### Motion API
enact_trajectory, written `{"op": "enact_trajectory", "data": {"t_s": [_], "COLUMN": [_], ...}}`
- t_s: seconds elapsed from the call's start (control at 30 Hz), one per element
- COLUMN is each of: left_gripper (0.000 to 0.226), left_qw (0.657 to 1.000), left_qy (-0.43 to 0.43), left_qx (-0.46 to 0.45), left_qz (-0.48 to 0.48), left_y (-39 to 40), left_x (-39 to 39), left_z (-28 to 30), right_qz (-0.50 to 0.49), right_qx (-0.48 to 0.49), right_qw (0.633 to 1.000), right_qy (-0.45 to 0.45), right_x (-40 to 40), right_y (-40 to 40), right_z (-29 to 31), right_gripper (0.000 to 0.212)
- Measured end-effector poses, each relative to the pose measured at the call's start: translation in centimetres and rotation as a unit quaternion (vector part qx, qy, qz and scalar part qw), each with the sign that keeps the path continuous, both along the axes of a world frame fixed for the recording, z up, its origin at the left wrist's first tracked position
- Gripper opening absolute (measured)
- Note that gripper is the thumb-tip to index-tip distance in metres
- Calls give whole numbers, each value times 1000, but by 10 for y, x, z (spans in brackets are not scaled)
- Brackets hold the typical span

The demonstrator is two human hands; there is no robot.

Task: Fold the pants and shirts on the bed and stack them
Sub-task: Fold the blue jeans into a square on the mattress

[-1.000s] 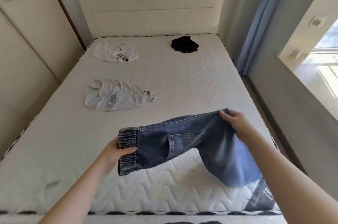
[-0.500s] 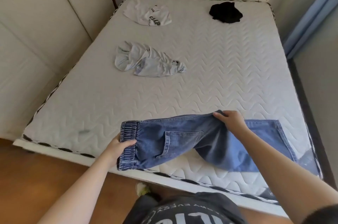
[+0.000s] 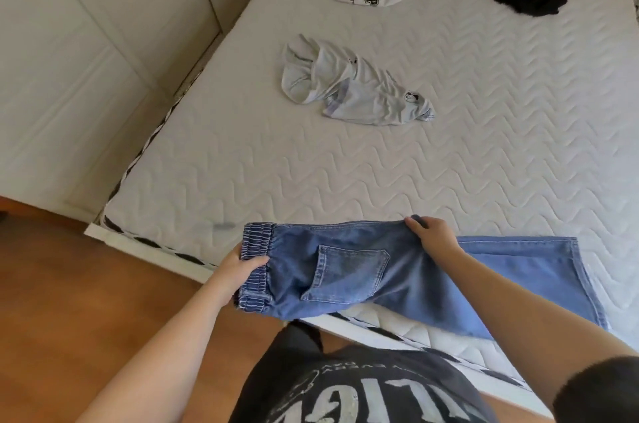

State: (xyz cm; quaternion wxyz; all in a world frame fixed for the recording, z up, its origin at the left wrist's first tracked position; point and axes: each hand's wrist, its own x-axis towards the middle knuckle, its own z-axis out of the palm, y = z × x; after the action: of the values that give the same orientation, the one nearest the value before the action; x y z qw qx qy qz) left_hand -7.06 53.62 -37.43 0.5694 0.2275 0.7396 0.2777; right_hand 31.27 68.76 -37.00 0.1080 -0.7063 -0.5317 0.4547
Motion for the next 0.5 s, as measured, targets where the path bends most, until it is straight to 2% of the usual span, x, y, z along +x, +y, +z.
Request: {"op": "enact_trajectory", "data": {"t_s": [0.07, 0.2, 0.33, 0.5], "left_gripper": [28, 36, 44, 47], "left_qw": [1000, 992, 980, 951], "left_qy": [29, 109, 164, 257], "left_qx": [-1, 7, 26, 27], "left_qz": [-7, -59, -108, -170], "left_y": [18, 59, 105, 147], "left_x": [-36, -91, -126, -136], "left_z": [-3, -7, -12, -27], "right_qz": [-14, -57, -86, -32], "right_qx": [-12, -37, -74, -94], "right_qw": [1000, 997, 986, 989], "right_qy": [-2, 41, 119, 114], "right_x": [-40, -106, -138, -134], "right_y": [14, 40, 62, 65], "right_z": [-6, -17, -19, -17], "right_gripper": [41, 27, 46, 47]}}
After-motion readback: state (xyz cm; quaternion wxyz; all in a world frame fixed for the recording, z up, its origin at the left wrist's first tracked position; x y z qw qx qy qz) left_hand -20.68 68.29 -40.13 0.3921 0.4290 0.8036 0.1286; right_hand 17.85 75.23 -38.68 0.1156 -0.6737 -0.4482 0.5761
